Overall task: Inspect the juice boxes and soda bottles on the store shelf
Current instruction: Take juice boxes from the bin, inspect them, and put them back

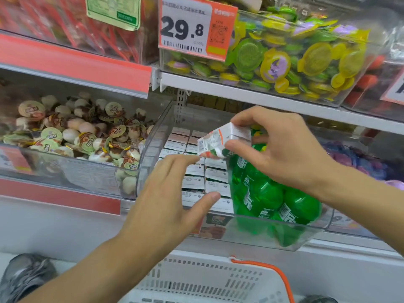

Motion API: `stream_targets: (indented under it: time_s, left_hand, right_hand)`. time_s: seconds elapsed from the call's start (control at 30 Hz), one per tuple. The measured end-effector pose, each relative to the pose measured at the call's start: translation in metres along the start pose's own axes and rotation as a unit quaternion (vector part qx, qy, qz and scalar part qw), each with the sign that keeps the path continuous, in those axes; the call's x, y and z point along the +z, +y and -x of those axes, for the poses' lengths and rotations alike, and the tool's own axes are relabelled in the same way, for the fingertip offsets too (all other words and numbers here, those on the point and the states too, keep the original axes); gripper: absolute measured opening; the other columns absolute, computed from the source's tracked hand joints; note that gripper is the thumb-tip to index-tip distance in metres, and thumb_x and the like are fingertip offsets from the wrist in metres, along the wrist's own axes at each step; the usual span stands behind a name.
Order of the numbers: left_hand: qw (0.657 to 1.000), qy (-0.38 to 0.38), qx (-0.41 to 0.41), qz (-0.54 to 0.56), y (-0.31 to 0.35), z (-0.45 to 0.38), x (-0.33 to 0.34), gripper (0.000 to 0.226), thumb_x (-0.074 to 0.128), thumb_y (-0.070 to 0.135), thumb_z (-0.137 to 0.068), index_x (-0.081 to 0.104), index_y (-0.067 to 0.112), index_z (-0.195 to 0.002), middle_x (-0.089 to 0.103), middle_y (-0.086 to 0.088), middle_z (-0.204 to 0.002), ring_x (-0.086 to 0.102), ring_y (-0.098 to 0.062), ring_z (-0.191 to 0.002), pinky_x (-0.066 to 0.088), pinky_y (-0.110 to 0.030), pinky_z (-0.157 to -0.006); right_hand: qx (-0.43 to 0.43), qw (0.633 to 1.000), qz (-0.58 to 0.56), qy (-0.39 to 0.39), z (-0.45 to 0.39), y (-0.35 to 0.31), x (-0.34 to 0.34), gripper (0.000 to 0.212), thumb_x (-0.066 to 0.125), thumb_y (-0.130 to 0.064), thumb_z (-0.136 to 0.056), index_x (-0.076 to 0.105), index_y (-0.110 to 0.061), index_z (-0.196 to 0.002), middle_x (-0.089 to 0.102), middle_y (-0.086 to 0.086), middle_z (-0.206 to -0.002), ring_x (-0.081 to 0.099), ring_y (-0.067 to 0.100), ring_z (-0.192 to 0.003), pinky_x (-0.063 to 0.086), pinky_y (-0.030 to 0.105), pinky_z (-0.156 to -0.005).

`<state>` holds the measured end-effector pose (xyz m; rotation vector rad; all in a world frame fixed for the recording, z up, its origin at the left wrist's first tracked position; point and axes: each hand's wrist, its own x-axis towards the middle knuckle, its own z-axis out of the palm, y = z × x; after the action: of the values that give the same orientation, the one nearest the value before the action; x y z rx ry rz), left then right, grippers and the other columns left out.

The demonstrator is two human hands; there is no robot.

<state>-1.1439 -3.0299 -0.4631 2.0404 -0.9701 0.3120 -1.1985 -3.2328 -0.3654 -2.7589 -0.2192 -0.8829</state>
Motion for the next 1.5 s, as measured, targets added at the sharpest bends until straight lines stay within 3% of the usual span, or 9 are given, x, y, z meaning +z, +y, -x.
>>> stream_targets:
  time_s: [0.17, 0.37, 0.6, 0.77, 0.9, 1.03, 1.13, 1.27, 1.5]
  left_hand:
    - [0.99, 0.045, 0.031, 0.131, 0.02, 0.005, -0.007, 0.065, 0.065, 0.058, -0.078, 0.047, 0.031, -0.135, 0.052, 0.022, -0.129, 0.047, 0.007, -0.122, 0.035, -0.004, -0.096]
    - [0.912, -0.176, -0.075, 0.361, 0.039, 0.023, 0.007, 0.037, 0.074, 0.04, -0.081, 0.063, 0.045, -0.116, 0.072, 0.01, -0.109, 0.07, -0.009, -0.099, 0.059, -0.029, -0.076]
    - [0.846, -0.268, -0.145, 0.437, 0.036, 0.033, 0.027, 0.047, 0.075, 0.035, -0.077, 0.064, 0.04, -0.122, 0.069, -0.003, -0.122, 0.065, -0.029, -0.113, 0.045, -0.06, -0.102]
    - [0.841, -0.278, -0.149, 0.441, 0.037, 0.032, 0.03, 0.05, 0.077, 0.027, -0.079, 0.062, 0.038, -0.126, 0.068, -0.004, -0.125, 0.065, -0.029, -0.114, 0.047, -0.059, -0.099]
    - [0.822, -0.312, -0.132, 0.457, 0.039, 0.031, 0.028, 0.047, 0.068, 0.017, -0.089, 0.057, 0.038, -0.13, 0.066, 0.0, -0.13, 0.063, -0.022, -0.12, 0.051, -0.035, -0.1]
    - [0.849, -0.318, -0.116, 0.405, 0.05, 0.038, 0.033, 0.053, 0.074, 0.026, -0.085, 0.055, 0.049, -0.129, 0.069, 0.007, -0.124, 0.066, -0.014, -0.113, 0.053, -0.031, -0.095]
    - [0.882, -0.274, -0.132, 0.359, 0.047, 0.04, 0.035, 0.052, 0.085, 0.032, -0.072, 0.062, 0.054, -0.113, 0.073, 0.008, -0.108, 0.071, -0.011, -0.094, 0.058, -0.028, -0.076]
    - [0.851, -0.332, -0.154, 0.377, 0.027, 0.052, 0.031, 0.044, 0.086, 0.043, -0.069, 0.064, 0.042, -0.106, 0.073, -0.002, -0.105, 0.068, -0.018, -0.09, 0.046, -0.026, -0.066]
    - [0.911, -0.398, -0.107, 0.013, -0.04, 0.102, 0.02, 0.06, 0.05, 0.089, -0.066, 0.049, 0.061, -0.119, 0.047, 0.043, -0.126, 0.042, 0.019, -0.119, 0.034, -0.006, -0.099]
  right_hand:
    - [0.023, 0.992, -0.126, 0.004, 0.054, -0.027, -0.018, 0.034, 0.071, -0.037, -0.088, 0.071, -0.017, -0.115, 0.072, -0.013, -0.108, 0.069, 0.008, -0.101, 0.059, 0.02, -0.078]
    - [0.075, 0.96, -0.27, -0.021, 0.102, -0.023, -0.01, 0.028, 0.067, -0.029, -0.088, 0.073, -0.025, -0.115, 0.074, -0.014, -0.112, 0.071, 0.01, -0.102, 0.059, 0.021, -0.08]
    - [0.227, 0.894, -0.387, 0.008, 0.128, -0.01, 0.001, 0.026, 0.069, -0.017, -0.081, 0.079, -0.031, -0.101, 0.078, -0.012, -0.1, 0.073, 0.003, -0.089, 0.056, 0.014, -0.072]
    - [0.278, 0.851, -0.446, -0.012, 0.129, -0.008, 0.002, 0.019, 0.076, -0.018, -0.084, 0.08, -0.023, -0.102, 0.078, -0.007, -0.105, 0.073, 0.01, -0.1, 0.057, 0.017, -0.078]
    - [0.302, 0.835, -0.458, -0.049, 0.133, -0.002, 0.002, 0.044, 0.085, -0.053, -0.068, 0.077, -0.031, -0.105, 0.077, -0.003, -0.107, 0.075, 0.022, -0.096, 0.062, 0.036, -0.08]
    - [0.299, 0.862, -0.41, -0.012, 0.137, -0.007, 0.001, 0.051, 0.09, -0.057, -0.05, 0.078, -0.029, -0.091, 0.072, 0.003, -0.094, 0.07, 0.042, -0.078, 0.06, 0.056, -0.066]
    - [0.307, 0.857, -0.411, -0.037, 0.139, -0.014, 0.002, 0.052, 0.09, -0.059, -0.048, 0.076, -0.033, -0.091, 0.069, -0.004, -0.092, 0.071, 0.035, -0.077, 0.062, 0.049, -0.063]
    - [0.308, 0.838, -0.414, -0.178, 0.145, -0.019, 0.008, 0.049, 0.092, -0.05, -0.055, 0.072, -0.038, -0.099, 0.069, -0.008, -0.095, 0.07, 0.015, -0.087, 0.062, 0.045, -0.074]
    - [0.274, 0.842, -0.254, -0.39, 0.167, -0.047, 0.074, 0.043, 0.083, -0.052, -0.07, 0.054, -0.038, -0.098, 0.06, -0.016, -0.102, 0.058, 0.002, -0.088, 0.054, 0.033, -0.078]
